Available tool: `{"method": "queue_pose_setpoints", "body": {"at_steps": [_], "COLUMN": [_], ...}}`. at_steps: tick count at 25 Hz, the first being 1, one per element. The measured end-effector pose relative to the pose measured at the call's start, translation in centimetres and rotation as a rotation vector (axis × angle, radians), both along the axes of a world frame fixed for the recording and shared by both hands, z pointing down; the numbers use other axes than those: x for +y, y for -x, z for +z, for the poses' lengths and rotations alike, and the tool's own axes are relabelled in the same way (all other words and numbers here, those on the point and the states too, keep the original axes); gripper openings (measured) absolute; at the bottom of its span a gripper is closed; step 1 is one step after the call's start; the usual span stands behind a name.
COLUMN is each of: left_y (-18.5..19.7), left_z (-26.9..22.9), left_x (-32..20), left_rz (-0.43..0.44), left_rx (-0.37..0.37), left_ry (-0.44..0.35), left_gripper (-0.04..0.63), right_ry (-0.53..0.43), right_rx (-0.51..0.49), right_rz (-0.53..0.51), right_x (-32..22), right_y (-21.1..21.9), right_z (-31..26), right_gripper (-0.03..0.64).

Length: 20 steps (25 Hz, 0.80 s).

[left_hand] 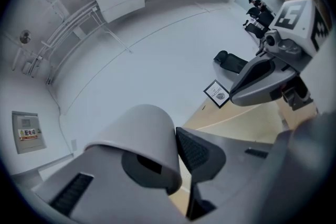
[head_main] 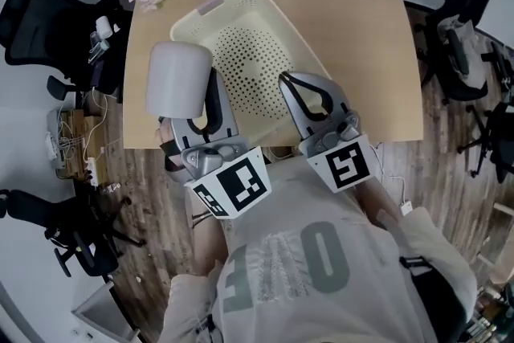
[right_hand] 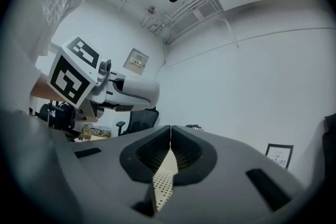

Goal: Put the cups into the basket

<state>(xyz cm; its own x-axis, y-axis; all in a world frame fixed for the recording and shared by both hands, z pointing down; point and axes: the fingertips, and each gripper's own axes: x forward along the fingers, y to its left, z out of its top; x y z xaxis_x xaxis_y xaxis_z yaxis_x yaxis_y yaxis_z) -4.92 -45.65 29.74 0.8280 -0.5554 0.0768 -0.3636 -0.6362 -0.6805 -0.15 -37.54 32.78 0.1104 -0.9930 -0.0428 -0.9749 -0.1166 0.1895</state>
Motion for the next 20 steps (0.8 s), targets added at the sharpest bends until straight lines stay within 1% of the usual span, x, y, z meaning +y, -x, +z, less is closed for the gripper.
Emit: {"method": "queue_pose_setpoints", "body": {"at_steps": [3, 7, 9, 11, 16, 20], "left_y": [-2.1, -4.9, -6.1, -7.1, -9.2, -10.1], "left_z": [1.0, 2.7, 3.9, 5.3, 9.6, 13.3], "left_x": [-0.9, -1.8, -1.8, -1.7, -1.4, -1.7], "left_rz": [0.058, 0.118, 0.144, 0.169, 0.233, 0.294], "left_rx": [-0.057, -0.165, -0.231, -0.31, -0.531, -0.709], "left_ry": [0.036, 0.089, 0.117, 0.143, 0.177, 0.218], "left_gripper": [0.057, 0.057, 0.057, 0.057, 0.057, 0.057], "right_ry": [-0.008, -0.005, -0.015, -0.018, 0.003, 0.012], "right_rx": [0.004, 0.012, 0.011, 0.009, 0.003, -0.006], "right_rz": [0.067, 0.147, 0.182, 0.211, 0.258, 0.291], "right_x": [0.2, 0.6, 1.0, 1.3, 2.1, 2.5], "right_y": [-1.3, -3.1, -3.8, -4.4, -5.6, -6.6], "right_z": [-0.3, -0.3, -0.5, -0.5, 0.0, 0.4], "right_gripper": [-0.002, -0.002, -0.002, -0.002, -0.002, -0.002]}}
